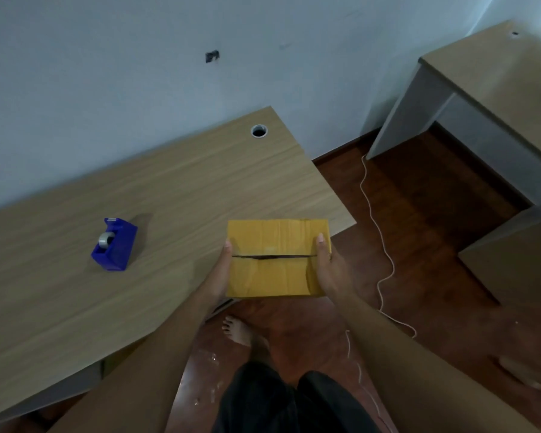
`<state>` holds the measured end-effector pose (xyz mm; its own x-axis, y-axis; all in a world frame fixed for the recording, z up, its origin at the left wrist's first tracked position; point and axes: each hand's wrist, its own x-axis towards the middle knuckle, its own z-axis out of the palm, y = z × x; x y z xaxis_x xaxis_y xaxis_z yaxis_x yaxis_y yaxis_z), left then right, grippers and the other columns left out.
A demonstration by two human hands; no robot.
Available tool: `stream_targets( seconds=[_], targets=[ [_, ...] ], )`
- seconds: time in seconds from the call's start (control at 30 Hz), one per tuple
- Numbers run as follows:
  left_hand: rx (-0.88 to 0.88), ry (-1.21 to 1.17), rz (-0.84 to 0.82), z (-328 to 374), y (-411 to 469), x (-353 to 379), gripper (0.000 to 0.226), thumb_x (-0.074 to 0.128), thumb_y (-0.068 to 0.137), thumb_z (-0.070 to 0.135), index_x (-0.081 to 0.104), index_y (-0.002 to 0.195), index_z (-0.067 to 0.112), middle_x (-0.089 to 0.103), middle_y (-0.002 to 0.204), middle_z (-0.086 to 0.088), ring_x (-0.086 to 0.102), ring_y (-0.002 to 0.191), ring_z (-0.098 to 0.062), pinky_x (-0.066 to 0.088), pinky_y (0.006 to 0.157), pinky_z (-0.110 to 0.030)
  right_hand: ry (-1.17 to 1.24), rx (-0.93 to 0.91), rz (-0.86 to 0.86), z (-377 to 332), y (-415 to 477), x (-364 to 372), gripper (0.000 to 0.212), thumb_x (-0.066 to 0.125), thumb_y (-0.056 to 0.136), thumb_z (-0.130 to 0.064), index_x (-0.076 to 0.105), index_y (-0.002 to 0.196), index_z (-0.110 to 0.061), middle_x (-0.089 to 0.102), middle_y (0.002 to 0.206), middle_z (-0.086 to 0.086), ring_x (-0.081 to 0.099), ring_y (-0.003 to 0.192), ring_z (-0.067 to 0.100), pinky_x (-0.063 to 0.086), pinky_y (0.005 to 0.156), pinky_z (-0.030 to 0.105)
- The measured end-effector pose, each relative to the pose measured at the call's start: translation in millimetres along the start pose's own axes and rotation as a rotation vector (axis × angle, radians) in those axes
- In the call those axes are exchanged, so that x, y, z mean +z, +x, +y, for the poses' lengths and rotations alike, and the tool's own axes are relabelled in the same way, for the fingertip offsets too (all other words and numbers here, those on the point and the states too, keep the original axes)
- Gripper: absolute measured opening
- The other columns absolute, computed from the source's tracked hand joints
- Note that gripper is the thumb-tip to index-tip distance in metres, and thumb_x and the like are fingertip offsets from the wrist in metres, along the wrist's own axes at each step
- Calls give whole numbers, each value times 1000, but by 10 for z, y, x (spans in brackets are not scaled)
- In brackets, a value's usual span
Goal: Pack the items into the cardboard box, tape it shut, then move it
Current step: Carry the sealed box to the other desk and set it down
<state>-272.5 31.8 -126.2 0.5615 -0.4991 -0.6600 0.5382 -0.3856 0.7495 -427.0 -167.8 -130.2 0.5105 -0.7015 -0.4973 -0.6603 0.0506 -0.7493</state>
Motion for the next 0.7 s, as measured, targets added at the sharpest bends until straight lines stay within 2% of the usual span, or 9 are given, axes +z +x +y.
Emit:
stream_targets(
  seconds=[0.03, 0.13, 0.23, 0.37, 0.47, 0.53, 0.57, 0.7],
  targets=[
    [2, -2, -24, -39, -19, 76, 55, 18, 113, 59, 54, 145, 34, 69, 129, 7, 75, 98, -4, 63, 68, -19, 9, 4, 8, 62, -41, -62, 80, 23, 103, -80, 54, 157, -29, 62, 151, 9, 55, 141, 35, 43, 108, 44],
    [-10, 3, -61, -90, -145, 323, 51, 18, 113, 58, 61, 133, 37, 72, 116, 12, 79, 85, 3, 63, 66, -20, 43, 61, 12, 218, -143, -277, 88, 22, 99, -87, 53, 158, -29, 59, 155, 12, 54, 143, 37, 43, 112, 49],
    [-3, 13, -104, -133, -200, 553, 57, 20, 113, 61, 56, 146, 32, 72, 124, 8, 80, 95, -2, 64, 71, -23, 66, 92, 37, 340, -228, -529, 90, 21, 99, -86, 53, 159, -26, 56, 158, 12, 52, 145, 38, 41, 116, 51],
    [35, 34, -154, -36, -293, 922, 52, 21, 113, 61, 62, 134, 39, 76, 124, 8, 80, 100, -4, 64, 74, -23, 118, 83, 95, 436, -341, -916, 81, 16, 106, -76, 50, 162, -28, 53, 161, 9, 48, 149, 34, 37, 119, 49],
    [69, 105, -151, 92, -328, 1142, 52, 21, 111, 64, 61, 135, 42, 75, 126, 12, 77, 106, -3, 64, 85, -26, 168, 113, 128, 447, -426, -1193, 81, 15, 105, -77, 50, 161, -30, 53, 161, 9, 49, 148, 33, 37, 123, 52],
    [70, 145, -178, 193, -326, 1322, 64, 21, 109, 70, 60, 146, 36, 73, 136, 4, 72, 123, -14, 59, 103, -38, 232, 153, 156, 440, -515, -1427, 83, 16, 104, -78, 54, 159, -28, 57, 156, 9, 53, 142, 32, 41, 119, 53],
    [75, 167, -191, 256, -329, 1406, 67, 20, 109, 69, 58, 150, 32, 71, 138, 2, 69, 127, -18, 57, 105, -39, 268, 181, 159, 432, -555, -1533, 84, 17, 104, -79, 55, 157, -26, 59, 153, 9, 56, 138, 31, 43, 117, 52],
    [116, 250, -261, 561, -392, 1778, 59, 13, 113, 59, 50, 150, 31, 65, 127, 10, 63, 122, -12, 53, 90, -25, 390, 270, 169, 362, -699, -1944, 86, 20, 103, -80, 55, 153, -19, 61, 137, 7, 61, 116, 25, 48, 99, 44]
  ],
)
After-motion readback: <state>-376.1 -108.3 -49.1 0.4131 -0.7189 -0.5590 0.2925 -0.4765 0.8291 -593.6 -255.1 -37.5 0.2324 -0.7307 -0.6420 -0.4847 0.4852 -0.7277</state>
